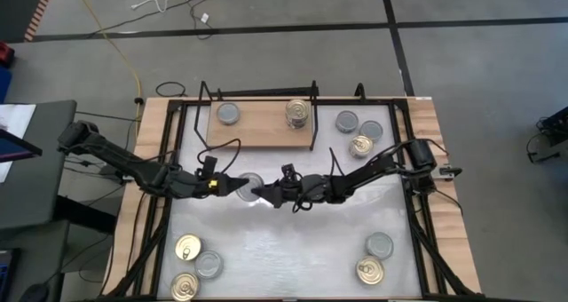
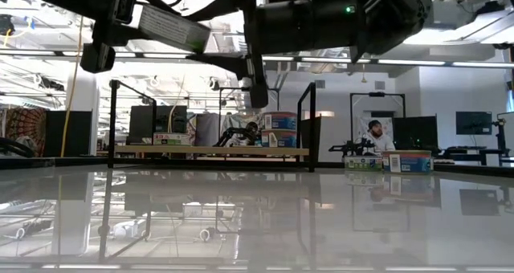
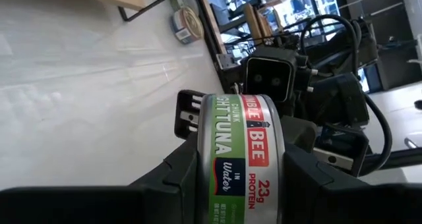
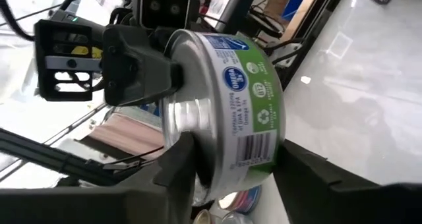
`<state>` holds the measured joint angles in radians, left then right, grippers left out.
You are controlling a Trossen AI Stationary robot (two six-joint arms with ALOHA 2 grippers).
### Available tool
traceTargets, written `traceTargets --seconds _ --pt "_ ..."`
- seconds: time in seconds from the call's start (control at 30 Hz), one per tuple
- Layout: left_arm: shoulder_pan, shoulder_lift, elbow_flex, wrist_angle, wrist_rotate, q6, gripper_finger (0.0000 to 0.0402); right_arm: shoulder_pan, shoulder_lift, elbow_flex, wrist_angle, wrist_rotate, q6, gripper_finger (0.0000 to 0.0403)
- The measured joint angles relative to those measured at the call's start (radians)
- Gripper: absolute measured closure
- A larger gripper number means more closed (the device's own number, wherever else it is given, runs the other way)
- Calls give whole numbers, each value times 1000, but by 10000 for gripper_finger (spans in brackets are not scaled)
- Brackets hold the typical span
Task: Stack canned seafood by type on shelf
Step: Stack the green tuna can on top of the green tuna can on the shelf
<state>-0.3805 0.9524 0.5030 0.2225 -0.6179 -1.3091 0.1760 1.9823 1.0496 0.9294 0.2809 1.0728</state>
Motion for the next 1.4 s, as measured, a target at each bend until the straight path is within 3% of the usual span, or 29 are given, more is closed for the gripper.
traceTargets --seconds 0.1,0.5,0.73,0.87,0.97,1.2,1.4 --pt "0 -1 0 -8 2 7 258 0 -1 0 1 -6 14 232" --pt "2 1 0 -32 -12 56 251 -3 -1 2 -12 -25 25 233" --pt "15 3 1 -123 -16 19 173 -27 -4 2 -48 -83 43 241" --pt "34 -14 1 -183 -16 -23 130 -44 -61 3 -212 -99 47 241" --pt "53 -59 1 -198 -17 35 118 -60 -131 3 -366 -100 6 241" --pt "138 -250 1 -192 -33 353 114 -102 -330 4 -779 -99 -108 241" --pt "189 -382 1 -181 -54 592 115 -113 -432 4 -971 -66 -143 241"
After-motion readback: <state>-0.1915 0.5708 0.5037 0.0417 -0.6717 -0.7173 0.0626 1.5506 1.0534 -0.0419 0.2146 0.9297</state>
